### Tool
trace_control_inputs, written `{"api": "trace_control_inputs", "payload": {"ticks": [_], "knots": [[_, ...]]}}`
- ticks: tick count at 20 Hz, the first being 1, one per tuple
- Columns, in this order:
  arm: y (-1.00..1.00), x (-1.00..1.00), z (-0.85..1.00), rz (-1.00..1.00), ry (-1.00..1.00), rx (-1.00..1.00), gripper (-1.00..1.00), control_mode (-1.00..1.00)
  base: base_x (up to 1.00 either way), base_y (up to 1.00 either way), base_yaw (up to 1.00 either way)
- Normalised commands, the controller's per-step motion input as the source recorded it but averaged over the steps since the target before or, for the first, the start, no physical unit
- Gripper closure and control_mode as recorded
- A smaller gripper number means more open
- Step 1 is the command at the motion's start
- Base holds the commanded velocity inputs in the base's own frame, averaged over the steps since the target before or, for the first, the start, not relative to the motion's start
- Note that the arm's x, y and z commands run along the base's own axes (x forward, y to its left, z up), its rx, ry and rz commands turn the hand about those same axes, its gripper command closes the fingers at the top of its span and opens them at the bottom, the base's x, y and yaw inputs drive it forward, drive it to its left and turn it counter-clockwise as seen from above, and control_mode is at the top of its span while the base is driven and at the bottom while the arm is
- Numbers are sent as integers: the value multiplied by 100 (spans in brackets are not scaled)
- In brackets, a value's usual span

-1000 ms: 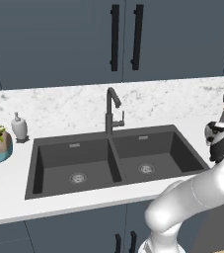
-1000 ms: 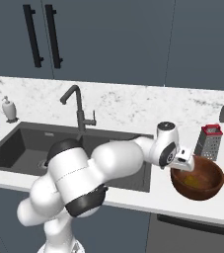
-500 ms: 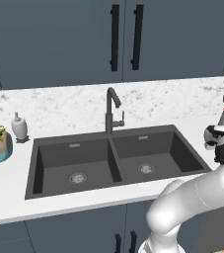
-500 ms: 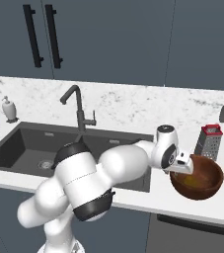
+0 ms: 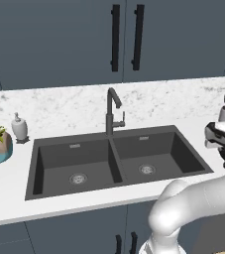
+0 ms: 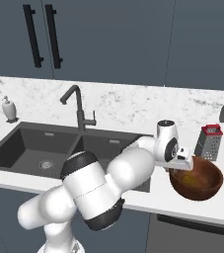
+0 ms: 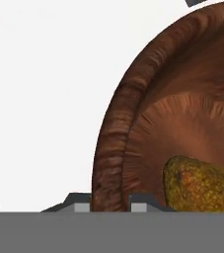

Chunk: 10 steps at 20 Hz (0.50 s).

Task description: Pick the avocado from the sink and place it in the bowl. Then pick the bowl and place it in the microwave. Then close the microwave door and press the start button.

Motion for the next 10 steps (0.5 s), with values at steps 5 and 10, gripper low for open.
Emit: {"api": "trace_control_inputs", "payload": {"ticks": [5,10], "knots": [[24,-46,32,12,-19,-8,100,-100,0,0,0],[41,-50,25,20,-8,-9,100,-100,0,0,0]]}}
